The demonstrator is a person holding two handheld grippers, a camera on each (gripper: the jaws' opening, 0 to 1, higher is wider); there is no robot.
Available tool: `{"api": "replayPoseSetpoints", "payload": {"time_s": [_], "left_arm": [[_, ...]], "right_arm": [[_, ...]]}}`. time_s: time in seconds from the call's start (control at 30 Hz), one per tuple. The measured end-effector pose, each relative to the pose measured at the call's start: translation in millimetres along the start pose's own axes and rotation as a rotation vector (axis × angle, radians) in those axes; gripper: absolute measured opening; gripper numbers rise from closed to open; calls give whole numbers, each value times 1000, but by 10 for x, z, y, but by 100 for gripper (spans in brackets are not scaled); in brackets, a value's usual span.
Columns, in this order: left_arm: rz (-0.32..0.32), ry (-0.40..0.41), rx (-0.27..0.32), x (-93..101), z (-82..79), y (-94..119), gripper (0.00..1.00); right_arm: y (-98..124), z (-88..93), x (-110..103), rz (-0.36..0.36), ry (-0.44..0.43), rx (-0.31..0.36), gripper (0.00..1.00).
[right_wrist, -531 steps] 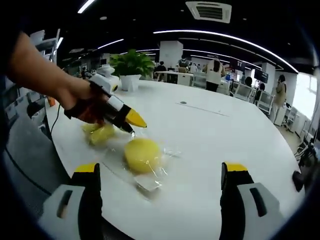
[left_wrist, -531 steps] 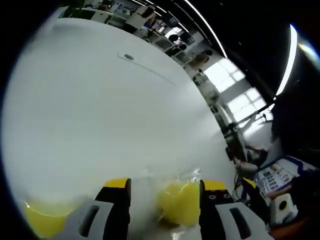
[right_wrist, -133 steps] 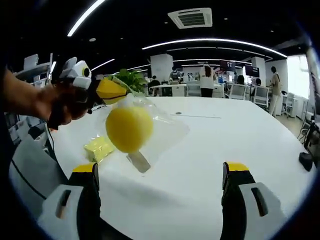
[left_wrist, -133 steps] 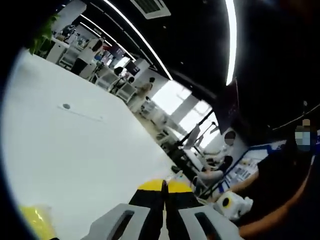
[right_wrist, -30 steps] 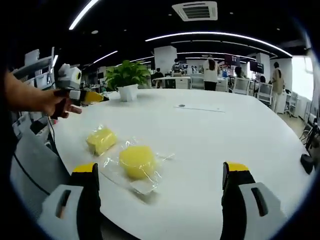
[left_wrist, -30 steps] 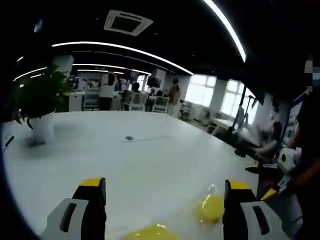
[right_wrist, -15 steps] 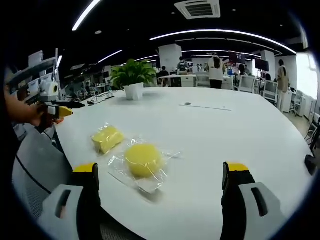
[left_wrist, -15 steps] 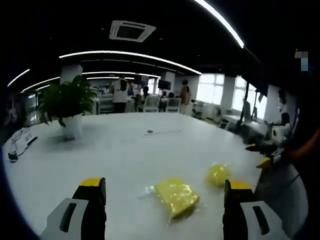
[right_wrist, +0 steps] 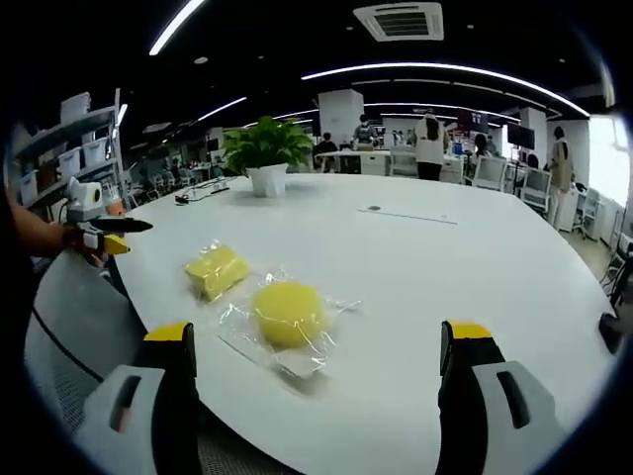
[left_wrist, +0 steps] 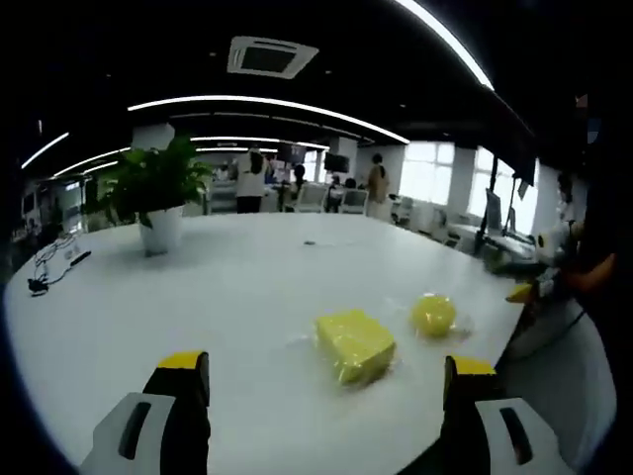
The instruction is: Compare the silicone blocks by pressing each to a similar depth, holding the contact briefly, and releasing to observe deformation and rebound differences across the visible hardness samples.
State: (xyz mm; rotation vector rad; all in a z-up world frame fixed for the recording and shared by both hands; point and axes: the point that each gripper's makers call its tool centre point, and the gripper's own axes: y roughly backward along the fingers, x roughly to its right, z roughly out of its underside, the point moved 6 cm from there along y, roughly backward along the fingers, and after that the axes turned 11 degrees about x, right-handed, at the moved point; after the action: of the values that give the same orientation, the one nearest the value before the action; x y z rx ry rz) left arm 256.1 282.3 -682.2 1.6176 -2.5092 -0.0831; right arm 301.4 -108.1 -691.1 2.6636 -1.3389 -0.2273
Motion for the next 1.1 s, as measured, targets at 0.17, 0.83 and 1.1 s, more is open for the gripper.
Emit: {"api": "replayPoseSetpoints", "payload": {"time_s": [0.17, 0.83, 1.1], "left_arm": [[6, 5, -16, 20, 47, -23, 100], [-19, 107, -14, -43, 113, -29, 100], [-29, 111, -25, -71, 135, -29, 100]], "right_arm": [[12, 33, 6, -8, -11, -2, 96], [21, 77, 12, 7, -42, -6, 96], [-20, 82, -5, -20, -41, -18, 96]]}}
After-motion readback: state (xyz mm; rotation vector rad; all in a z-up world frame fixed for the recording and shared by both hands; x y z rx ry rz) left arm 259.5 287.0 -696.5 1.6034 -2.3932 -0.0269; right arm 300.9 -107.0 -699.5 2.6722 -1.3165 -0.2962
